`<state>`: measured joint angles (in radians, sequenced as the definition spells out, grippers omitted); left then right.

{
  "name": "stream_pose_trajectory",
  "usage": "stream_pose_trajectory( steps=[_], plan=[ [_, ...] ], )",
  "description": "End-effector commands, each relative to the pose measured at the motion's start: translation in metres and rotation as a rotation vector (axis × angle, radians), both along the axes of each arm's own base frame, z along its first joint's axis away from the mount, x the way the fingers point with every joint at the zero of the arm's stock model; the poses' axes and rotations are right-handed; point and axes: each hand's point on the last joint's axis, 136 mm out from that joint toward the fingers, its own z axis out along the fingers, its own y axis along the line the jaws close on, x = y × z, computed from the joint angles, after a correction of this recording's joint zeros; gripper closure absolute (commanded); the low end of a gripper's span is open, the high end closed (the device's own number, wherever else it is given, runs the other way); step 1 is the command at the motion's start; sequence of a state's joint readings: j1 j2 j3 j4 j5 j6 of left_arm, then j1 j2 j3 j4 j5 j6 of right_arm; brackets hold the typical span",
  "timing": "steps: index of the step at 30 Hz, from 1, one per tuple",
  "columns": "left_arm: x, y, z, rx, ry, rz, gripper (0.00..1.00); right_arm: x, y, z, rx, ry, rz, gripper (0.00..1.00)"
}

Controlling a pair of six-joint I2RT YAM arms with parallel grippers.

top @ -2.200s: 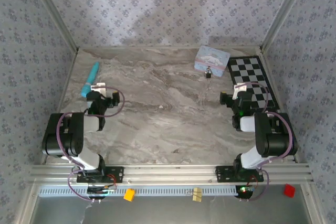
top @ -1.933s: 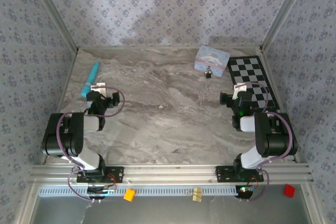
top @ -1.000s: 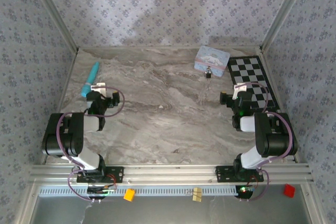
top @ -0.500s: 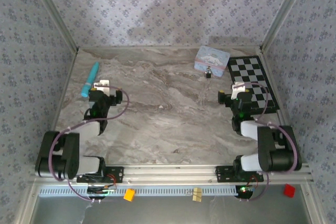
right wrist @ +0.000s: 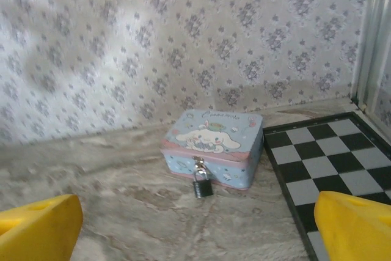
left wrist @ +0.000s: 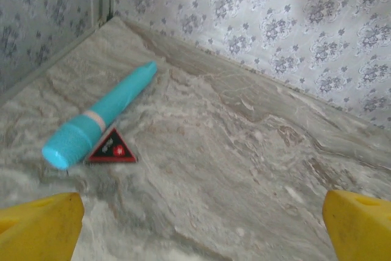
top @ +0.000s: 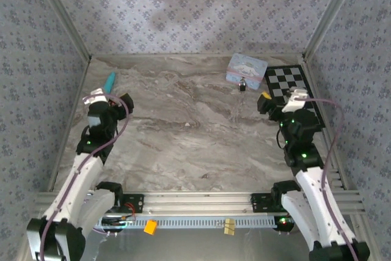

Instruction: Unlock the padlock with the key

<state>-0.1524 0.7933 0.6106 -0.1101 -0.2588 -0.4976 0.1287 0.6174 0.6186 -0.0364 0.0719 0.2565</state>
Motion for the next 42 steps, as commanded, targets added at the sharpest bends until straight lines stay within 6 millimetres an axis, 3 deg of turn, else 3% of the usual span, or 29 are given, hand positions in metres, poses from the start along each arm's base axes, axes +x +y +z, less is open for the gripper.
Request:
stream_pose_trajectory(
  steps=[1,3,4,6,10,12,15,19,24,32,38,42],
  plan=[
    [-0.036,0.001,-0.043,-0.133,0.147,0.040,0.00,-0.037,-0.033,-0.058,0.209,0.293,-0.226,0.01],
    [-0.053,0.003,-0.058,-0.220,0.155,0.080,0.00,-0.043,-0.025,-0.061,0.239,0.303,-0.164,0.01],
    [-0.055,-0.005,-0.060,-0.245,0.133,0.024,0.00,-0.043,-0.020,-0.060,0.232,0.295,-0.123,0.01],
    [-0.057,-0.038,-0.058,-0.290,0.075,-0.178,0.00,-0.046,-0.004,-0.065,0.238,0.336,-0.034,0.01],
    [-0.068,-0.077,-0.071,-0.383,0.111,-0.384,0.00,-0.054,0.015,-0.090,0.184,0.521,0.029,0.01],
    [-0.076,-0.095,-0.077,-0.356,0.150,-0.483,0.00,-0.057,0.032,-0.101,0.117,0.611,0.080,0.01],
    [-0.086,-0.104,-0.086,-0.260,0.171,-0.511,0.00,-0.065,0.063,-0.116,-0.002,0.691,0.167,0.01],
    [-0.091,-0.124,-0.083,-0.207,0.148,-0.615,0.00,-0.083,0.100,-0.136,-0.116,0.769,0.252,0.01],
    [-0.086,-0.127,-0.085,-0.127,0.158,-0.635,0.00,-0.110,0.146,-0.166,-0.159,0.874,0.358,0.03],
    [-0.081,-0.126,-0.092,-0.087,0.135,-0.629,0.00,-0.145,0.214,-0.204,-0.251,1.019,0.502,0.14],
    [-0.082,-0.122,-0.092,-0.089,0.118,-0.615,0.00,-0.162,0.244,-0.228,-0.347,1.129,0.543,0.26],
    [-0.082,-0.120,-0.091,-0.087,0.113,-0.604,0.00,-0.172,0.252,-0.246,-0.394,1.206,0.543,0.35]
  ],
)
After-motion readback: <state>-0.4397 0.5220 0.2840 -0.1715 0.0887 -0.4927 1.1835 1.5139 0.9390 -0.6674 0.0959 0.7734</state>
